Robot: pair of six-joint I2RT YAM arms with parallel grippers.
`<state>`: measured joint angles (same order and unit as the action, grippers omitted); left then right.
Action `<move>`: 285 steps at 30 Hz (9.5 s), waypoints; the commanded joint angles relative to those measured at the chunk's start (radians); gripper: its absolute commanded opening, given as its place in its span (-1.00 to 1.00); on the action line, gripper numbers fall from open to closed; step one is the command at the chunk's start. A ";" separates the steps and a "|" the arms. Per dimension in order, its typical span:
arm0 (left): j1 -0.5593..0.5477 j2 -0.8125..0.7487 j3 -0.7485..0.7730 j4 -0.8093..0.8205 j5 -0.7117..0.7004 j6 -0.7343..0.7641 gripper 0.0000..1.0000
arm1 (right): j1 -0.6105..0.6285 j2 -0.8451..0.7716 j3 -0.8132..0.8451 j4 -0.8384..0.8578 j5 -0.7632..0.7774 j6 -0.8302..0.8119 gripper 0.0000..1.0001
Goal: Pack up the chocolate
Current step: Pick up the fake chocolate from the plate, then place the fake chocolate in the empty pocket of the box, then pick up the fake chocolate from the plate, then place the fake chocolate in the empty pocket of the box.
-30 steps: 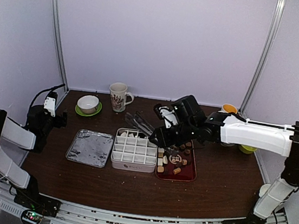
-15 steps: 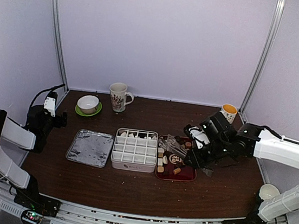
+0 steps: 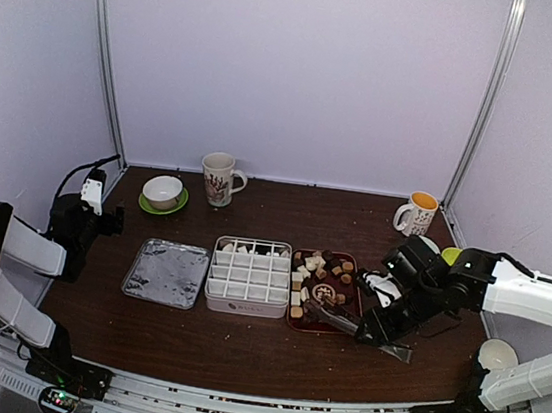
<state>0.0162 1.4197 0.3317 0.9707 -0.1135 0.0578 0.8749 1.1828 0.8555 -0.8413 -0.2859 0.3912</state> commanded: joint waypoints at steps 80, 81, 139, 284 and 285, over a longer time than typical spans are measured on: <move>0.007 0.005 -0.004 0.048 0.008 -0.008 0.96 | 0.065 -0.097 0.105 0.112 0.102 0.054 -0.59; 0.008 0.005 -0.004 0.049 0.008 -0.007 0.96 | 0.065 -0.094 0.112 0.131 0.100 0.053 -0.58; 0.008 0.005 -0.005 0.047 0.008 -0.008 0.96 | 0.060 0.159 0.267 0.138 0.289 -0.034 -0.33; 0.008 0.005 -0.005 0.049 0.008 -0.008 0.96 | -0.043 0.391 0.430 0.167 -0.046 -0.106 -0.37; 0.008 0.005 -0.004 0.049 0.008 -0.007 0.96 | -0.043 0.387 0.430 0.165 -0.043 -0.106 -0.37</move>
<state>0.0162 1.4197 0.3317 0.9707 -0.1123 0.0574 0.8253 1.5932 1.2598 -0.6838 -0.3584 0.2924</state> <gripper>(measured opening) 0.978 0.316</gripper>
